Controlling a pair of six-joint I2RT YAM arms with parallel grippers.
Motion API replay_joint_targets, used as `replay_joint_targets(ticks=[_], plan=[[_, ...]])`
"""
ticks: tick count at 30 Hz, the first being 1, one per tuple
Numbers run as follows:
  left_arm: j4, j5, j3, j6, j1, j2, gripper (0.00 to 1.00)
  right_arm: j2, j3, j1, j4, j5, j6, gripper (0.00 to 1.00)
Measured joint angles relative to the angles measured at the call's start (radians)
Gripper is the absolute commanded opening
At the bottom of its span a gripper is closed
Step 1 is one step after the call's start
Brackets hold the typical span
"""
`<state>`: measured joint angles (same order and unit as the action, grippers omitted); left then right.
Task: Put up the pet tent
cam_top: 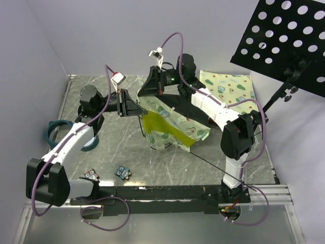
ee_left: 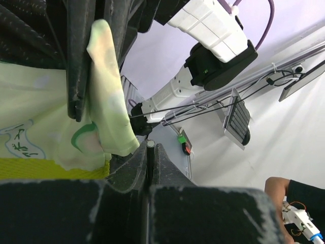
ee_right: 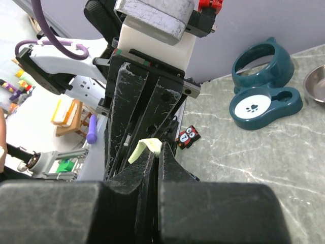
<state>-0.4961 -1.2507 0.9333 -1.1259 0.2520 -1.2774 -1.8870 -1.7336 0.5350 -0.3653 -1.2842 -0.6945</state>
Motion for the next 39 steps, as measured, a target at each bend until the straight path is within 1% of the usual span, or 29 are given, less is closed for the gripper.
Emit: replay_joint_targets(ticks=[7,25,33,39], plan=[[-0.052,0.020,-0.050,-0.035,0.017,0.012,0.01,0.011,0.020,0.000,0.002,-0.001,-0.007,0.00],[-0.122,0.071,-0.102,-0.083,0.056,0.014,0.01,0.011,0.020,0.000,0.048,0.004,-0.005,0.00],[-0.170,0.108,-0.156,-0.116,0.061,0.037,0.01,0.011,0.020,0.003,0.053,0.003,-0.005,0.00],[-0.170,0.117,-0.150,-0.117,0.074,0.031,0.01,0.013,0.020,0.006,0.053,0.004,-0.004,0.00]])
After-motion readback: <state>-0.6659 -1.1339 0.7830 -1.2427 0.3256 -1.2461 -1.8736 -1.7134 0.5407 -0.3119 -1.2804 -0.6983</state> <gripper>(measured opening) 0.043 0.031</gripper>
